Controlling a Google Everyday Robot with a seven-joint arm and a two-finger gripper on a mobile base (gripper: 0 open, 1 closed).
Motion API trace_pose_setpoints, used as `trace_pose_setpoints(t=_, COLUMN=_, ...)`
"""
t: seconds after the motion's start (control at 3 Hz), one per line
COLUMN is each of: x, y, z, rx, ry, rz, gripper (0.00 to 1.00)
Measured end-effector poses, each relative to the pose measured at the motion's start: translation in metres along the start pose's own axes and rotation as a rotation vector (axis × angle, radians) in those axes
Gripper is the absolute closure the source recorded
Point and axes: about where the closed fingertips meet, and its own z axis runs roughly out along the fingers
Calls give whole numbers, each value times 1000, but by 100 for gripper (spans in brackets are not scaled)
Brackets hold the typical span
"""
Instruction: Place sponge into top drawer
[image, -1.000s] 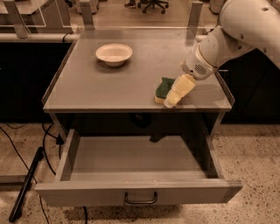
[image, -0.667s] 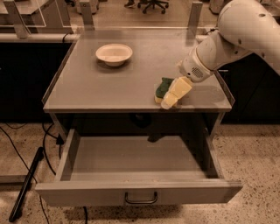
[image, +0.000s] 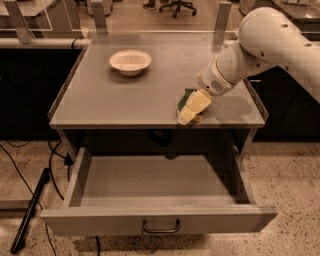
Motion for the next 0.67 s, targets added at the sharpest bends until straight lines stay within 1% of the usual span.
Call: trace_pose_setpoints(t=0.67, x=19, y=-12, z=7, rx=8, ry=54, rz=28, gripper=0)
